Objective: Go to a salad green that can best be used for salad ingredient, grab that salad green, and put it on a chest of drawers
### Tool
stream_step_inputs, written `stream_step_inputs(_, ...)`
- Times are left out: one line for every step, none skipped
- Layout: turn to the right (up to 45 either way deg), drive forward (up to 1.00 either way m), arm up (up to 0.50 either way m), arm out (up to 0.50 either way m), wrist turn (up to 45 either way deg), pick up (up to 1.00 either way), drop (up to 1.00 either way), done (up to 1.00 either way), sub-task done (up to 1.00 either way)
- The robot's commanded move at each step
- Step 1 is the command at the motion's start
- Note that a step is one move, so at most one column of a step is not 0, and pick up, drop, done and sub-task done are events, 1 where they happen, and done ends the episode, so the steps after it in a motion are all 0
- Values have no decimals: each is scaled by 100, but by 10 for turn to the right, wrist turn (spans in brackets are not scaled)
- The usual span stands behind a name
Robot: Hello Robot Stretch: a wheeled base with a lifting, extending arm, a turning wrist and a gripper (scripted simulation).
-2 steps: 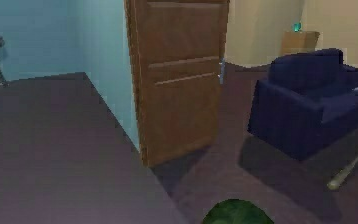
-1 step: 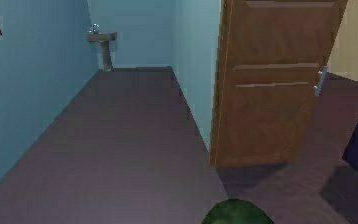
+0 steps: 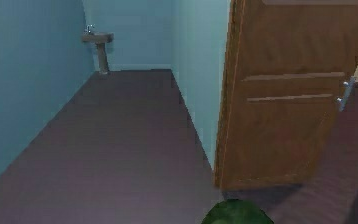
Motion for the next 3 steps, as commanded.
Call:
stream_step_inputs(450,0,0,0,0,0,0,0,0)
stream_step_inputs(300,0,0,0,0,0,0,0,0)
stream_step_inputs(0,40,0,0,0,0,0,0,0)
